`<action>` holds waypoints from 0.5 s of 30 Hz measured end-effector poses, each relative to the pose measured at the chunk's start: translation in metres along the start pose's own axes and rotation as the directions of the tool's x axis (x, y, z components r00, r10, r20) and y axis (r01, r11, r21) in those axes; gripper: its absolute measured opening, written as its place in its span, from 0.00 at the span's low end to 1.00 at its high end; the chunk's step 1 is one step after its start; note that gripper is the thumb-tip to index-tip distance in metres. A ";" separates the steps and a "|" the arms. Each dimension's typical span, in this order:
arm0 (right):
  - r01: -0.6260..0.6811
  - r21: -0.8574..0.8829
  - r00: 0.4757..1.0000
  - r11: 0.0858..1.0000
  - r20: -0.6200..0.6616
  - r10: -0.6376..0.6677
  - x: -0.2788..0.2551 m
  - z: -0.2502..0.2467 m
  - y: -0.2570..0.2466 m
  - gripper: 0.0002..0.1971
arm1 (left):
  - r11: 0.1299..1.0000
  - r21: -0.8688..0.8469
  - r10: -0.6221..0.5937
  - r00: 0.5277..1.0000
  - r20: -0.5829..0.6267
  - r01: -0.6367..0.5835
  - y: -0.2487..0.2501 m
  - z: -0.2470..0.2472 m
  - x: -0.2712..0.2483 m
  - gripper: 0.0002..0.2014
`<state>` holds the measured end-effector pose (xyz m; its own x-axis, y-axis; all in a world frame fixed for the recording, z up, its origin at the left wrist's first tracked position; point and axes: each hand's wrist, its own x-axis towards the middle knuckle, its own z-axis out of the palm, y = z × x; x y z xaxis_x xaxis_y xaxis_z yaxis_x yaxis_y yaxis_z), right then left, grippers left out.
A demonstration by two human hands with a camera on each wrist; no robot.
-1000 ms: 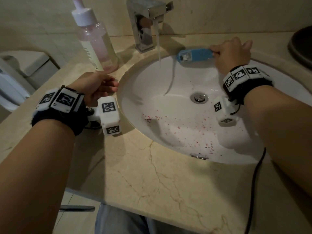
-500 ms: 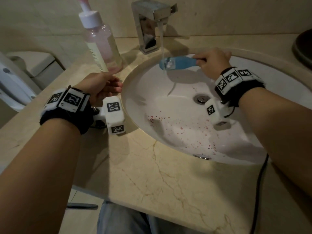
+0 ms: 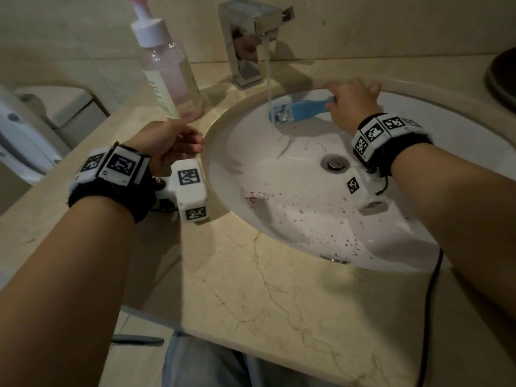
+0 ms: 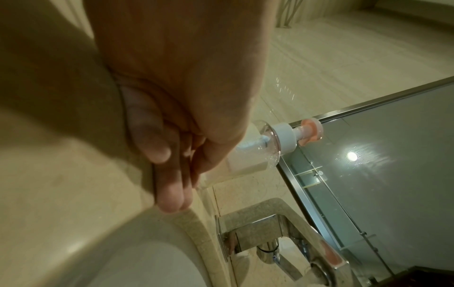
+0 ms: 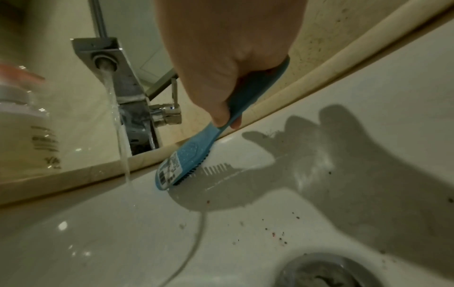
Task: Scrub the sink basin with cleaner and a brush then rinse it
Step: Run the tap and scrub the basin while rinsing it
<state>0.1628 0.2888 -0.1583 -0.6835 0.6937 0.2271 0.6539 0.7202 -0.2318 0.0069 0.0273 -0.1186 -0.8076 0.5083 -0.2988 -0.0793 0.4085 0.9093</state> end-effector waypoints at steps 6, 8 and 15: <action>-0.052 -0.015 0.995 0.999 0.085 0.053 0.008 0.016 0.016 0.16 | 1.000 -0.021 -0.006 1.000 0.014 0.006 0.000 0.002 -0.002 0.11; -0.097 -0.165 0.981 0.981 0.148 0.122 0.004 0.022 0.027 0.14 | 1.000 -0.023 -0.004 1.000 0.014 0.004 0.000 0.002 -0.002 0.12; -0.117 -0.096 0.986 0.989 0.105 0.127 0.011 0.012 0.040 0.15 | 0.999 -0.029 -0.020 1.000 0.011 0.021 -0.001 0.001 0.002 0.11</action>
<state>0.1773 0.3246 -0.1766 -0.6252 0.7746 0.0954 0.7574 0.6317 -0.1652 0.0060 0.0285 -0.1199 -0.7993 0.5084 -0.3205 -0.1130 0.3966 0.9110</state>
